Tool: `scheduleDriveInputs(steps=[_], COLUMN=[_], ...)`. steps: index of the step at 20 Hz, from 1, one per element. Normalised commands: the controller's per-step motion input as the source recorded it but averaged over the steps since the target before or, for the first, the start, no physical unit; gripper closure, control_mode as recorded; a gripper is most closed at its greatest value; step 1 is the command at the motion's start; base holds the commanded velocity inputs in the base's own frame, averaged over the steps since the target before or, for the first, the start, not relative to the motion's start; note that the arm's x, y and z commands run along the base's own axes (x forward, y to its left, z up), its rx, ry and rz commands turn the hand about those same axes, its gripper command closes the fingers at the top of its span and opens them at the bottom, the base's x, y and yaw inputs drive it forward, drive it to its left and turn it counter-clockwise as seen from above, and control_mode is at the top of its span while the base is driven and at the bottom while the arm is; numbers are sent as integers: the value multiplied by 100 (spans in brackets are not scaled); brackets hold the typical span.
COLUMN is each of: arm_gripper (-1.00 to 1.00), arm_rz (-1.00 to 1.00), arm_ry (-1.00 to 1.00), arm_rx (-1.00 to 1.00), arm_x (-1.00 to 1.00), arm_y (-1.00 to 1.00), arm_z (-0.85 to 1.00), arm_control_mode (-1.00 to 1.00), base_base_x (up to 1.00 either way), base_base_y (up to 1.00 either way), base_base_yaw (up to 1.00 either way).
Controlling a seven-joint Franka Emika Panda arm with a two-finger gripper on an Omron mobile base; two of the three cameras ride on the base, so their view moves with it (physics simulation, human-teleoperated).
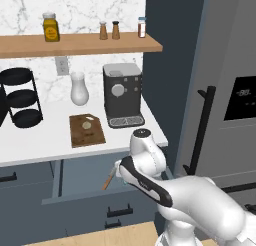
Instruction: Place the appropriate cutting tool for cutting the garlic skin on the cutting board.
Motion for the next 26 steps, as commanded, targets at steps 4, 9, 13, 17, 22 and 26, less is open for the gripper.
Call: scheduleDriveInputs(steps=[4,9,13,17,22,26], arm_gripper=[-100,-100,-100,-100,-100,-100], arm_rz=[0,0,0,0,0,0], arm_ry=[-2,0,0,0,1,0], arm_rx=[0,0,0,0,0,0], arm_x=[4,19,42,33,27,31], arm_y=[40,34,12,8,32,34], arm_z=[-10,-15,-5,-1,-10,-15], arm_control_mode=[-100,-100,-100,-100,-100,-100], base_base_x=[0,0,0,0,0,0], base_base_y=[0,0,0,0,0,0], base_base_yaw=[0,0,0,0,0,0])
